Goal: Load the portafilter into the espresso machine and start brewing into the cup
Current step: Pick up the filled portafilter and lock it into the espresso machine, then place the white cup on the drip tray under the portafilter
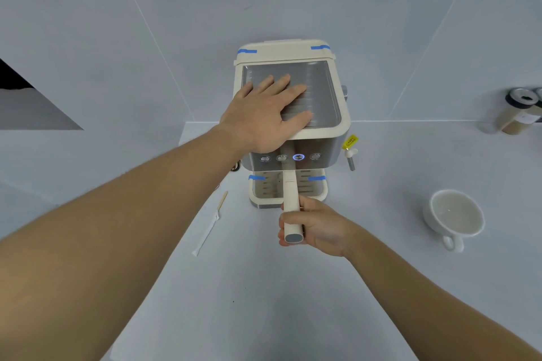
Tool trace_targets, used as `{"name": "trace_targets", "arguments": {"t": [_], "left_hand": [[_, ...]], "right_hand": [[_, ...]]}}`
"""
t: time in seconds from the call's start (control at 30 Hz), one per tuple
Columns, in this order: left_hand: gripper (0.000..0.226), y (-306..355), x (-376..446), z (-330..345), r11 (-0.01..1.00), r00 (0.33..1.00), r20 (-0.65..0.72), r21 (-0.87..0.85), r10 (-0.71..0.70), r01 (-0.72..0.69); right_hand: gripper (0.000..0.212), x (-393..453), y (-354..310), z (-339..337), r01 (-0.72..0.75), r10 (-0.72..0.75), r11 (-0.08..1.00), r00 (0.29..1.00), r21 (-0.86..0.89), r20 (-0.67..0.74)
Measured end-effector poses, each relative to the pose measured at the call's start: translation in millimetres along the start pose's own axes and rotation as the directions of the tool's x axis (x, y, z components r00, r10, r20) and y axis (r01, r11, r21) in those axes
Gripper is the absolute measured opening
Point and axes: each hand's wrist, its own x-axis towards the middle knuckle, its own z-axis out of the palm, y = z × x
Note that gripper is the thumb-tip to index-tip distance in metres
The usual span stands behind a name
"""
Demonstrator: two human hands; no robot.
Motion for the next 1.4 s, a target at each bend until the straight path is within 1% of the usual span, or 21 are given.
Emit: {"name": "trace_targets", "arguments": {"t": [0.13, 0.3, 0.37, 0.47, 0.53, 0.63, 0.7, 0.8, 0.87, 0.97, 1.03, 1.07, 1.2, 1.4], "left_hand": [[0.063, 1, 0, -1, 1.000, 1.000, -0.009, -0.010, -0.016, 0.016], [0.061, 5, -4, -4, 0.999, 0.998, -0.065, -0.043, -0.010, 0.007], [0.055, 6, -8, -6, 0.993, 0.998, -0.055, -0.114, -0.030, 0.024], [0.031, 12, -23, -11, 0.939, 0.994, -0.080, -0.339, -0.079, 0.048], [0.020, 17, -36, -15, 0.864, 0.982, -0.117, -0.499, -0.146, 0.069], [0.021, 38, -65, -18, 0.700, 0.960, -0.129, -0.709, -0.247, 0.085], [0.016, 54, -84, -13, 0.595, 0.950, -0.124, -0.800, -0.285, 0.074], [0.014, 78, -109, 0, 0.451, 0.932, -0.075, -0.887, -0.353, 0.099], [0.013, 96, -117, 15, 0.304, 0.914, 0.013, -0.941, -0.405, 0.148], [0.013, 124, -120, 42, 0.115, 0.888, 0.177, -0.962, -0.424, 0.247], [0.015, 143, -117, 61, 0.011, 0.881, 0.255, -0.959, -0.398, 0.283], [0.015, 151, -114, 69, -0.024, 0.876, 0.289, -0.952, -0.386, 0.304], [0.014, 179, -95, 98, -0.103, 0.847, 0.412, -0.910, -0.337, 0.402], [0.013, 207, -62, 136, -0.217, 0.766, 0.574, -0.819, -0.288, 0.532]], "right_hand": [[0.018, -7, 4, 2, 0.018, -0.014, 0.999, 0.997, 0.041, -0.080], [0.023, -21, 4, 1, 0.047, -0.049, 0.999, 0.988, -0.020, -0.150], [0.023, -28, 2, -2, 0.055, -0.058, 0.998, 0.985, -0.023, -0.162], [0.014, -42, -2, -16, 0.085, -0.083, 0.996, 0.979, 0.005, -0.185], [0.018, -51, -5, -29, 0.107, -0.100, 0.994, 0.969, 0.021, -0.225], [0.022, -69, -10, -52, 0.151, -0.142, 0.988, 0.954, 0.014, -0.263], [0.021, -82, -12, -66, 0.188, -0.176, 0.982, 0.943, 0.015, -0.284], [0.021, -104, -14, -88, 0.234, -0.215, 0.972, 0.921, 0.020, -0.326], [0.019, -118, -14, -104, 0.262, -0.236, 0.965, 0.901, 0.023, -0.363], [0.019, -137, -13, -128, 0.302, -0.261, 0.953, 0.863, 0.026, -0.433], [0.020, -149, -12, -146, 0.324, -0.276, 0.946, 0.839, 0.023, -0.470], [0.020, -154, -12, -155, 0.332, -0.282, 0.943, 0.829, 0.020, -0.484], [0.021, -172, -9, -197, 0.358, -0.285, 0.933, 0.783, 0.026, -0.552], [0.017, -182, 3, -254, 0.344, -0.256, 0.939, 0.713, 0.007, -0.652]]}}
